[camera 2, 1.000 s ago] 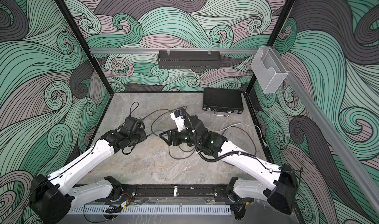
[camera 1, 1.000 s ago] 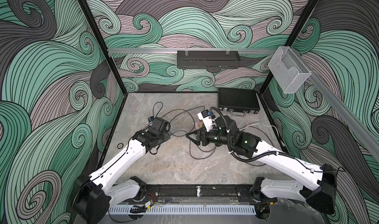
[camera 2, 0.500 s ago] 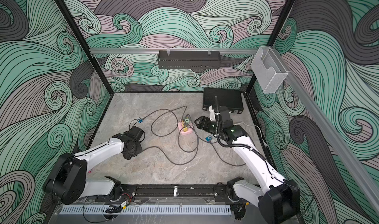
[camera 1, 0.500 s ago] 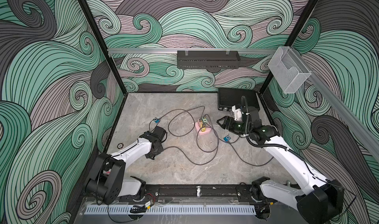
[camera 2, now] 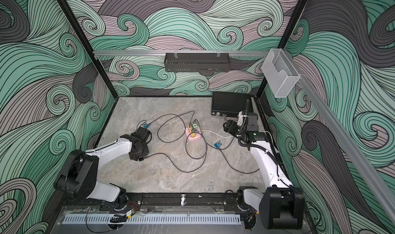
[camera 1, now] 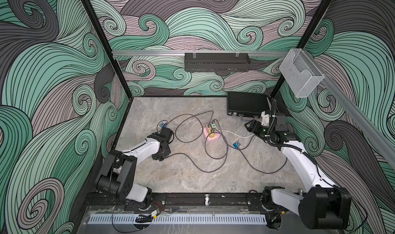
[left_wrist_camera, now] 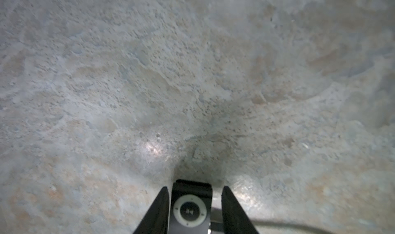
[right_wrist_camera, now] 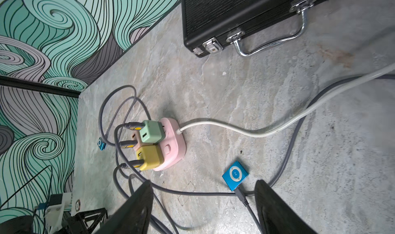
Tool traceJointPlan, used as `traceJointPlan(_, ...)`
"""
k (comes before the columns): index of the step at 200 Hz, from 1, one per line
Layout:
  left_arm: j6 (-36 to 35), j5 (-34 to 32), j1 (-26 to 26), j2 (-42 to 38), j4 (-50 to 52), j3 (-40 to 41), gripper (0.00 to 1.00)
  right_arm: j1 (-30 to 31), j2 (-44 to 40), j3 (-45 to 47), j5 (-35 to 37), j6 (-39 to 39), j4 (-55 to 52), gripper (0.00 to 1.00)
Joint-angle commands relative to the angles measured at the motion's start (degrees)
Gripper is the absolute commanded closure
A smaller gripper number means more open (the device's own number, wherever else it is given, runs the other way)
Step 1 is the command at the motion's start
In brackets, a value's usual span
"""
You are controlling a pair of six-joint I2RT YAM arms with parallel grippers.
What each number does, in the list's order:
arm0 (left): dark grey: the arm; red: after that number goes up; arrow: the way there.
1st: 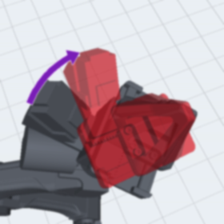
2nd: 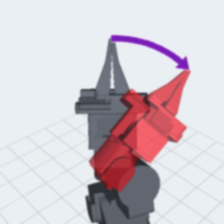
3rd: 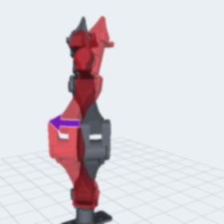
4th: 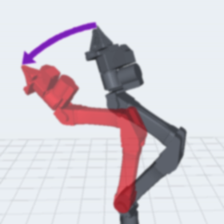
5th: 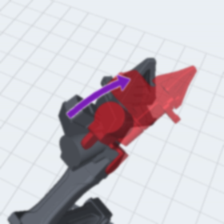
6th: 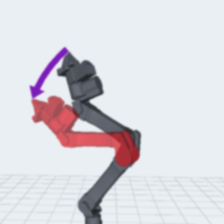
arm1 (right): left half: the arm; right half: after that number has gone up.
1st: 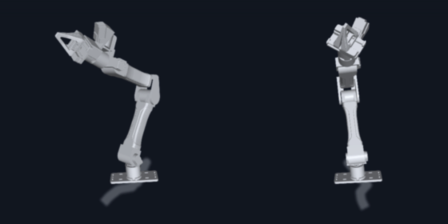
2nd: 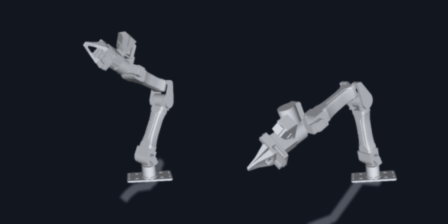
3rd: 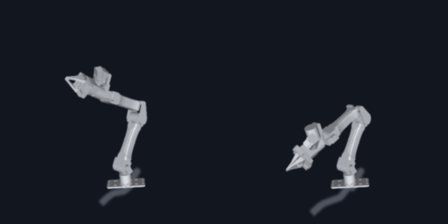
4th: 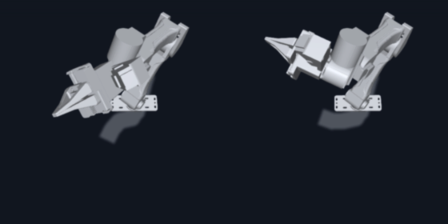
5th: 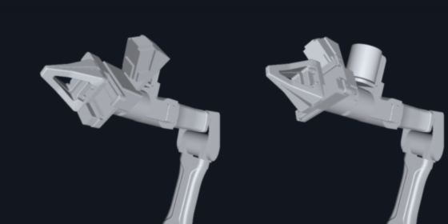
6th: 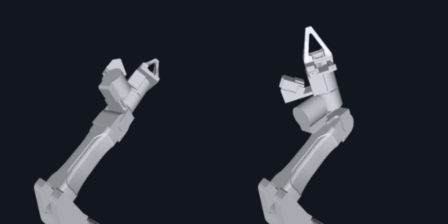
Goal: Charge mp3
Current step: Place the MP3 player at the center of the board, then reset both arms
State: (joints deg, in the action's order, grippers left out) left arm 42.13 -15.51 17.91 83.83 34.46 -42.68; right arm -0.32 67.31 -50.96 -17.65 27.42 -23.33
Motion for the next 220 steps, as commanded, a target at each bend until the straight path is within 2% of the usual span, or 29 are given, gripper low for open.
traceJointPlan(1,-2.5,-0.7,-1.3,1.8,1.2,-2.2,0.57,-1.1,-0.6,0.9,-0.8,-2.4,0.2,0.25)
traceJointPlan(17,-3.0,0.3,-2.2,3.5,1.4,-2.8,0.53,-1.5,-1.5,1.1,-0.6,-2.9,-0.2,0.25)
traceJointPlan(36,-3.2,0.8,-2.6,3.9,1.5,-3.2,0.52,-1.7,-2.8,1.2,1.2,-4.0,-0.8,0.25)
traceJointPlan(64,-5.1,1.2,-3.3,-1.1,3.2,-6.0,0.52,-1.7,-3.5,1.3,4.4,-8.0,-1.5,0.24)
traceJointPlan(84,-10.0,2.0,-4.0,-5.7,5.6,-11.0,0.5,-1.8,-2.8,1.0,6.0,-10.5,-1.2,0.23)
traceJointPlan(106,-16.6,0.1,-6.2,-8.0,6.3,-18.9,0.42,-1.8,-1.5,0.6,6.9,-12.4,0.9,0.22)
traceJointPlan(126,-22.4,1.3,-9.5,-8.1,4.5,-25.4,0.41,-1.7,0.7,-1.1,7.8,-13.6,1.7,0.21)
traceJointPlan(142,-28.4,3.2,-11.2,-8.3,1.3,-27.5,0.41,-1.8,3.0,-3.1,7.8,-15.1,1.2,0.21)
traceJointPlan(163,-35.3,3.4,-12.2,-9.1,-4.2,-25.8,0.41,-1.8,4.6,-3.2,9.8,-16.9,1.7,0.19)
traceJointPlan(181,-38.3,4.2,-13.6,-11.0,-11.9,-19.7,0.41,-1.8,4.3,0.5,10.3,-18.7,7.4,0.18)
traceJointPlan(220,-37.6,8.4,-17.0,-15.1,-26.7,-6.9,0.37,-1.9,6.6,4.7,13.7,-20.2,15.8,0.16)
